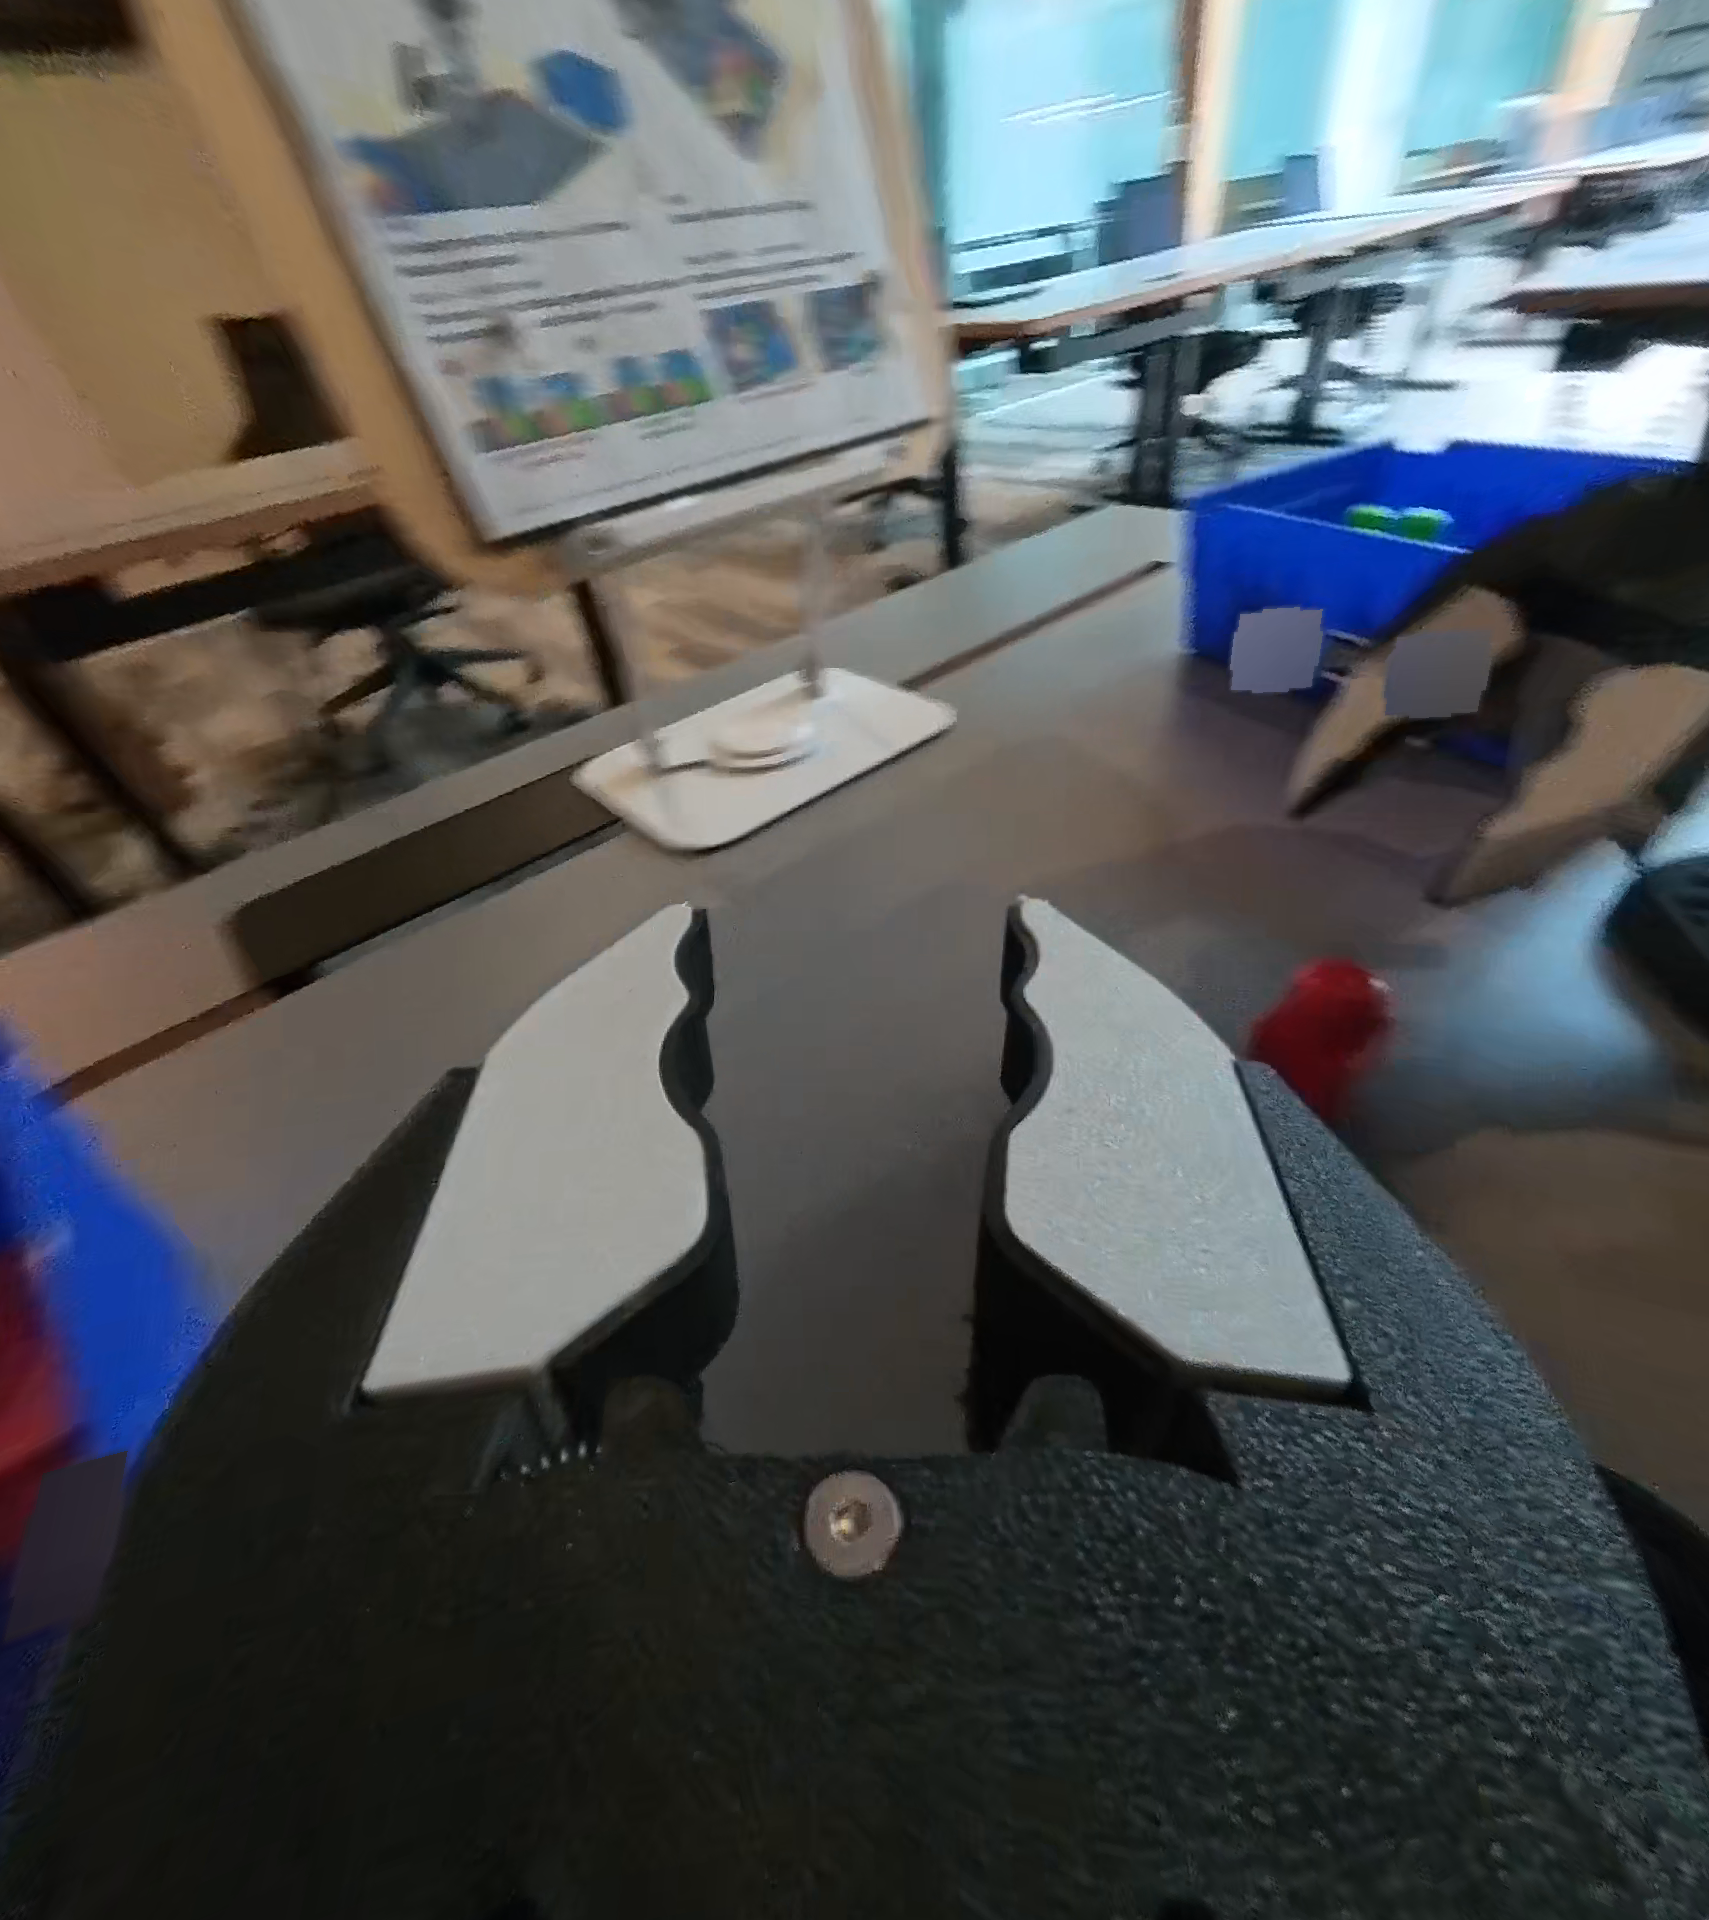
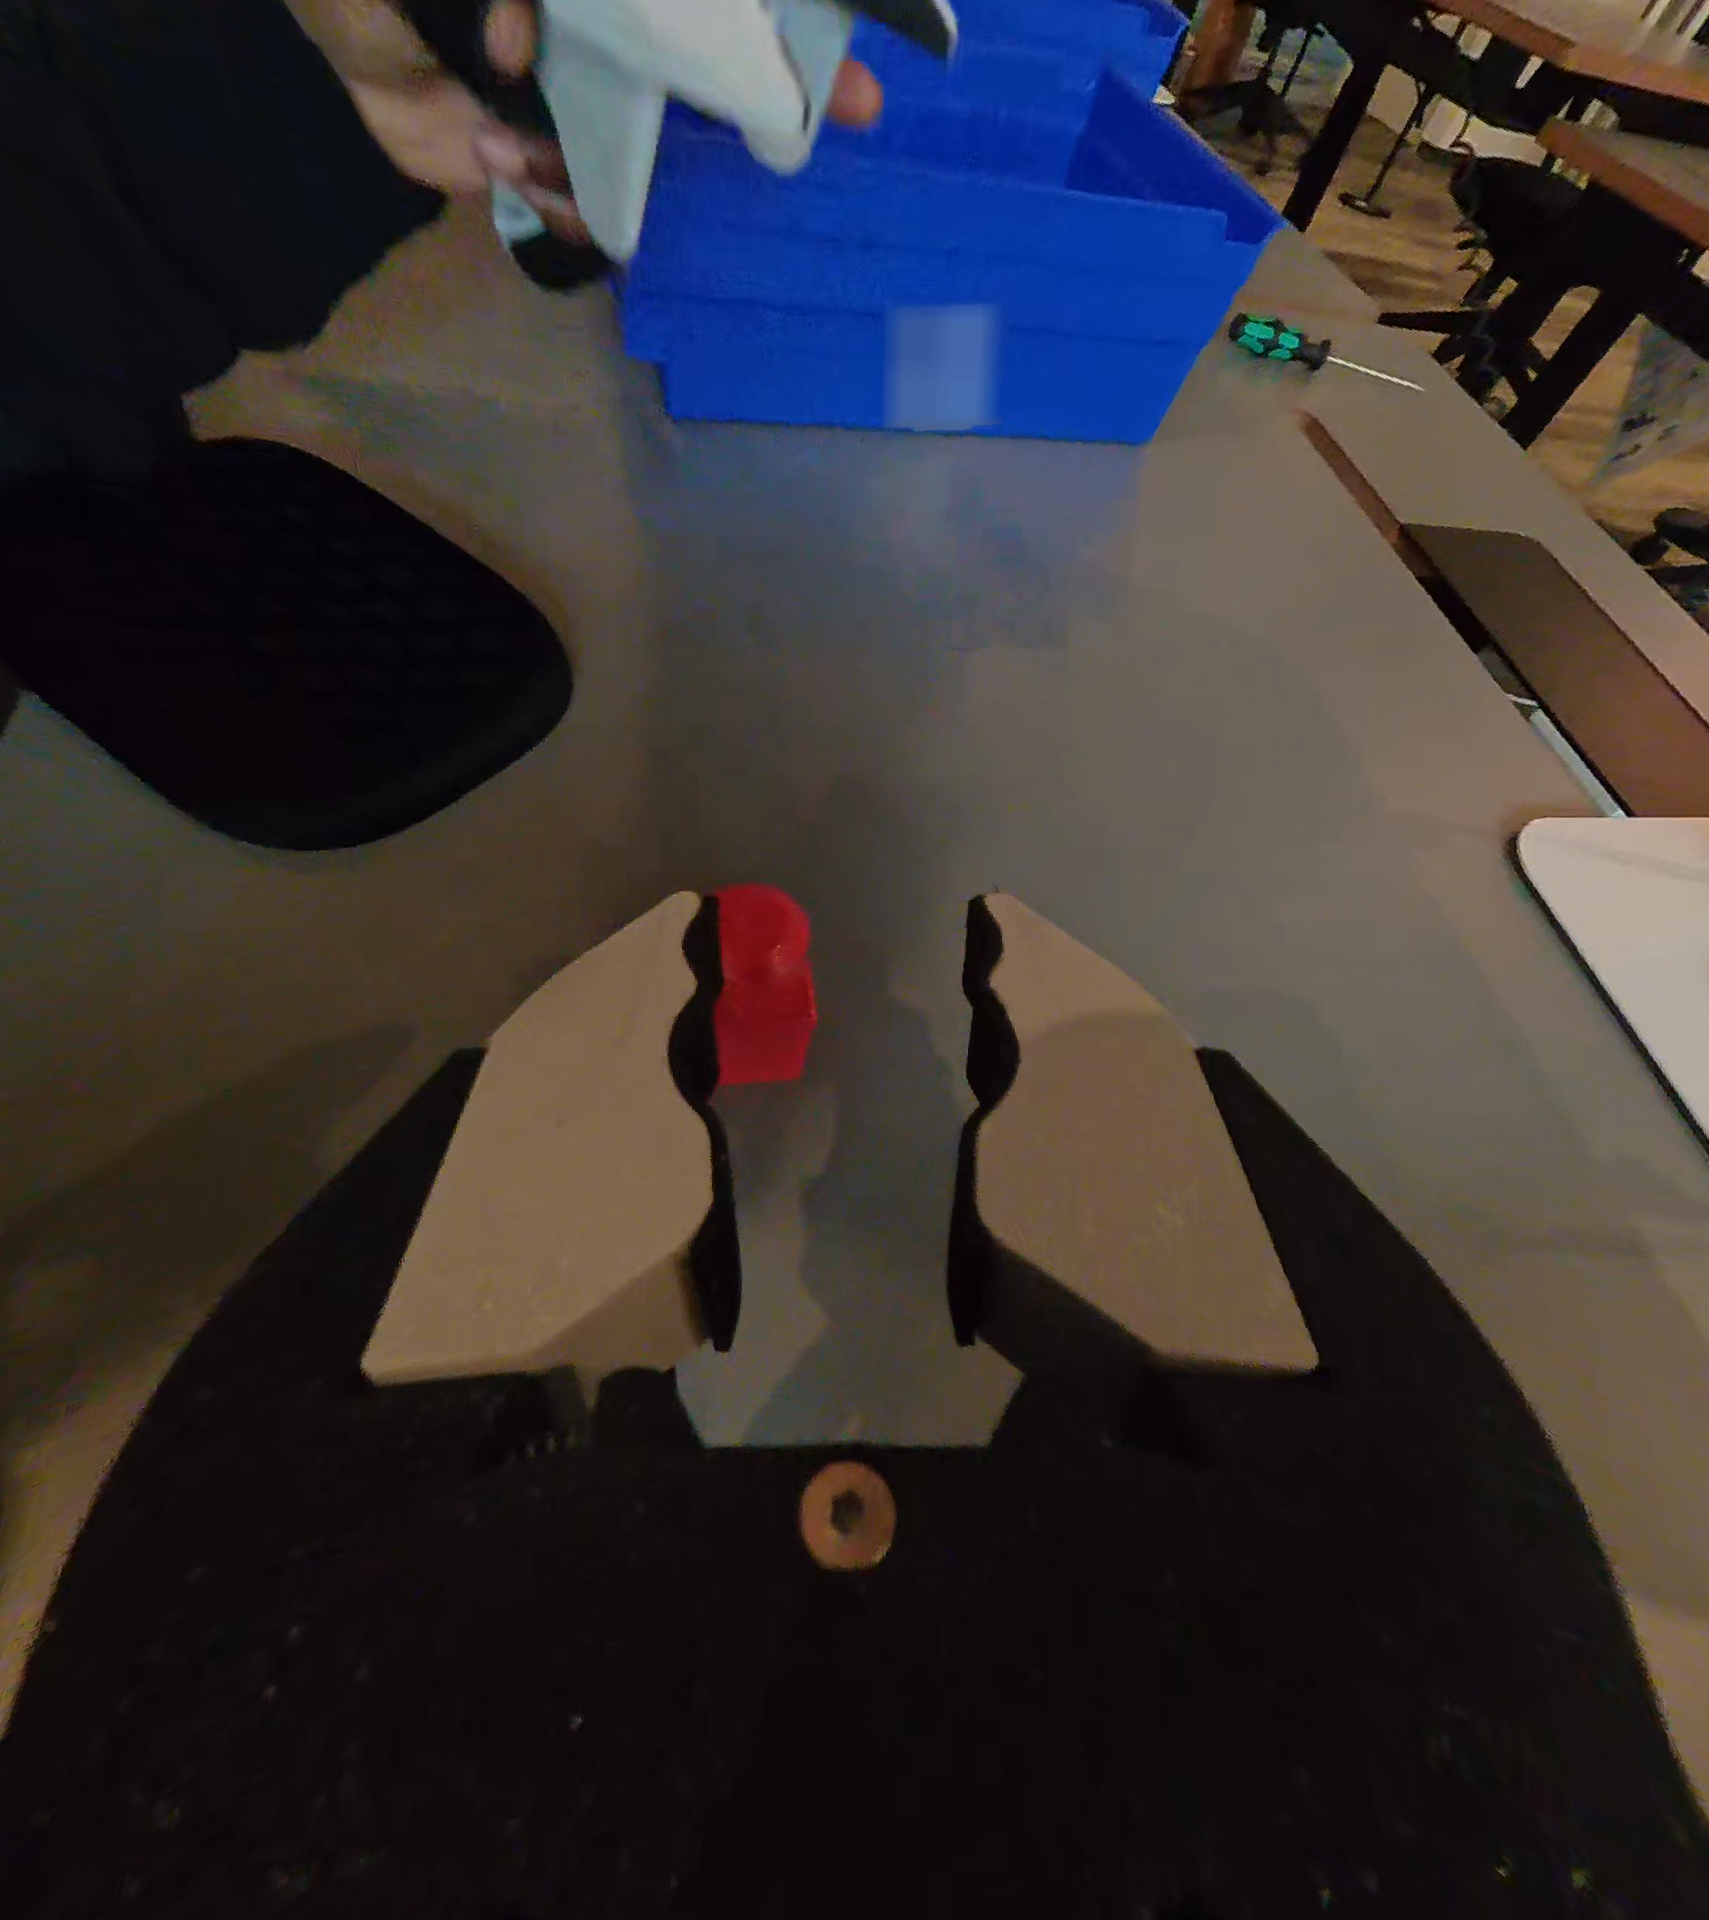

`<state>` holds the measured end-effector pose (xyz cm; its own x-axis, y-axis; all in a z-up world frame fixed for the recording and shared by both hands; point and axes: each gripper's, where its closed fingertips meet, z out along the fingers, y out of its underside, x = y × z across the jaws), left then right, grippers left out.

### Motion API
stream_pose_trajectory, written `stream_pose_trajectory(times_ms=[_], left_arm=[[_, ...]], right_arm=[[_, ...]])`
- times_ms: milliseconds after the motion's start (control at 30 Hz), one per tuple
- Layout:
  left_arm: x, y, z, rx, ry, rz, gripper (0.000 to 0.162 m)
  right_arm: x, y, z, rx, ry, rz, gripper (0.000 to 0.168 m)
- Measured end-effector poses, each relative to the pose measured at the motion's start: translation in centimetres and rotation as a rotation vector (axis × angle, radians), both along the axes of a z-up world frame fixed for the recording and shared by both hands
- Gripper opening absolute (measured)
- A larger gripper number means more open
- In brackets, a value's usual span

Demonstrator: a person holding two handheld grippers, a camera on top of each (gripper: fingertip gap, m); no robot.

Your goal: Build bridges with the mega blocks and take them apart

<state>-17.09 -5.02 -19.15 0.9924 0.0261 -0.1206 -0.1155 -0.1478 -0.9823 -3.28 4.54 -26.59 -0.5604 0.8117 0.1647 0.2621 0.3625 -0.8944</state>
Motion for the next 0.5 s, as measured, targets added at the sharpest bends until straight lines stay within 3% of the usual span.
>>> stream_pose_trajectory(times_ms=[100, 233, 367, 500], left_arm=[[-6.3, -4.9, 1.0, -0.051, -0.072, 0.31, 0.052], [-15.6, -13.7, -0.2, -0.23, -0.08, 0.768, 0.035], [-20.3, -17.7, -4.9, -0.555, -0.259, 0.877, 0.047], [-22.9, -18.2, -7.6, -0.756, -0.339, 0.908, 0.048]], right_arm=[[0.1, -0.2, -0.1, 0.021, -0.002, 0.004, 0.045], [0.3, -0.7, 0.1, 0.03, 0.003, 0.02, 0.045], [0.4, -0.7, 0.3, 0.03, 0.009, 0.02, 0.045], [0.6, -0.7, 0.8, 0.017, 0.027, 0.023, 0.045]])
